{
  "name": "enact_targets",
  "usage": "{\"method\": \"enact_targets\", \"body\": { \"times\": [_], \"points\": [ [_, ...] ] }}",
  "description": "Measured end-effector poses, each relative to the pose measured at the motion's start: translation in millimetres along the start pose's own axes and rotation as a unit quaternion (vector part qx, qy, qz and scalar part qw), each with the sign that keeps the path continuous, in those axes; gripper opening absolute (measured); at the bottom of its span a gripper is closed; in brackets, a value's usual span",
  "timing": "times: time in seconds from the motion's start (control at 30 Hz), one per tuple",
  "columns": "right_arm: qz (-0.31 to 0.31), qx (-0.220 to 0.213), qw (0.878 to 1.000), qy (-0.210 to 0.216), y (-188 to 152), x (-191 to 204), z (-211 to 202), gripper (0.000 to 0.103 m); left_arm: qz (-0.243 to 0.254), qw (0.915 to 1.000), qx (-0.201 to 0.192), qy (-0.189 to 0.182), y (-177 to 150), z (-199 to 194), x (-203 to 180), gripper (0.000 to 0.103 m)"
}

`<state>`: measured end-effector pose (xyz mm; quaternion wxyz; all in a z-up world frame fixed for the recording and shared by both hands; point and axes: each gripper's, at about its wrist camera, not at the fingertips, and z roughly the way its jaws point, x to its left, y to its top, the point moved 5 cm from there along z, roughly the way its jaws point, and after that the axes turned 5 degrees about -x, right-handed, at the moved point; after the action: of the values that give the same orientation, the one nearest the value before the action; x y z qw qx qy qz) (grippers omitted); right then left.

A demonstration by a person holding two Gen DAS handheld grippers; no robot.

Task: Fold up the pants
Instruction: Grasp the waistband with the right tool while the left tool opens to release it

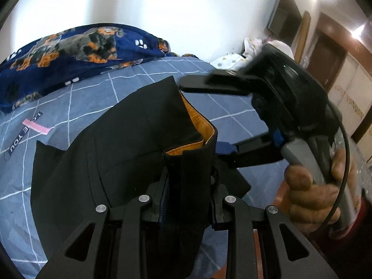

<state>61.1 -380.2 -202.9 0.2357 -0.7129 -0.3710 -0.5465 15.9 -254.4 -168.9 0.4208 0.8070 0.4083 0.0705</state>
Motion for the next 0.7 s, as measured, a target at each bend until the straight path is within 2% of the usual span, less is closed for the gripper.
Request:
{"method": "enact_targets", "body": {
  "times": [0.03, 0.13, 0.17, 0.2, 0.27, 0.43, 0.47, 0.5, 0.53, 0.57, 0.63, 0.7],
  "points": [
    [0.006, 0.004, 1.0, -0.001, 1, -2, 4, 0.076, 0.011, 0.9999, 0.001, 0.002, -3, 2, -2, 0.028],
    [0.017, 0.026, 0.999, -0.021, -1, -10, 14, 0.063, 0.046, 0.9989, -0.001, 0.012, -7, 5, -8, 0.028],
    [0.023, 0.033, 0.999, -0.028, -1, -14, 18, 0.054, 0.056, 0.9983, -0.001, 0.014, -8, 6, -10, 0.029],
    [0.028, 0.04, 0.998, -0.036, -3, -19, 21, 0.041, 0.068, 0.9975, -0.003, 0.017, -9, 6, -11, 0.029],
    [0.033, 0.046, 0.997, -0.061, -4, -29, 26, 0.027, 0.083, 0.9964, -0.008, 0.019, -11, 6, -14, 0.031],
    [0.026, 0.034, 0.997, -0.07, -5, -35, 23, 0.018, 0.095, 0.9952, -0.022, -0.007, -13, -10, -21, 0.043],
    [0.023, 0.031, 0.997, -0.065, -6, -34, 21, 0.018, 0.1, 0.9947, -0.025, -0.006, -12, -14, -22, 0.051],
    [0.017, 0.029, 0.997, -0.065, -6, -31, 20, 0.018, 0.105, 0.994, -0.031, -0.001, -11, -20, -22, 0.057],
    [0.012, 0.026, 0.997, -0.066, -6, -29, 19, 0.018, 0.107, 0.9935, -0.039, 0.007, -10, -28, -22, 0.071],
    [0.011, 0.022, 0.998, -0.065, -6, -28, 18, 0.017, 0.106, 0.9932, -0.048, 0.01, -9, -36, -21, 0.077],
    [0.01, 0.014, 0.998, -0.062, -4, -26, 15, 0.017, 0.101, 0.992, -0.075, 0.012, -6, -57, -14, 0.079],
    [0.008, 0.006, 0.998, -0.063, -2, -24, 9, 0.017, 0.09, 0.9902, -0.098, 0.041, -1, -76, 1, 0.087]
  ]
}}
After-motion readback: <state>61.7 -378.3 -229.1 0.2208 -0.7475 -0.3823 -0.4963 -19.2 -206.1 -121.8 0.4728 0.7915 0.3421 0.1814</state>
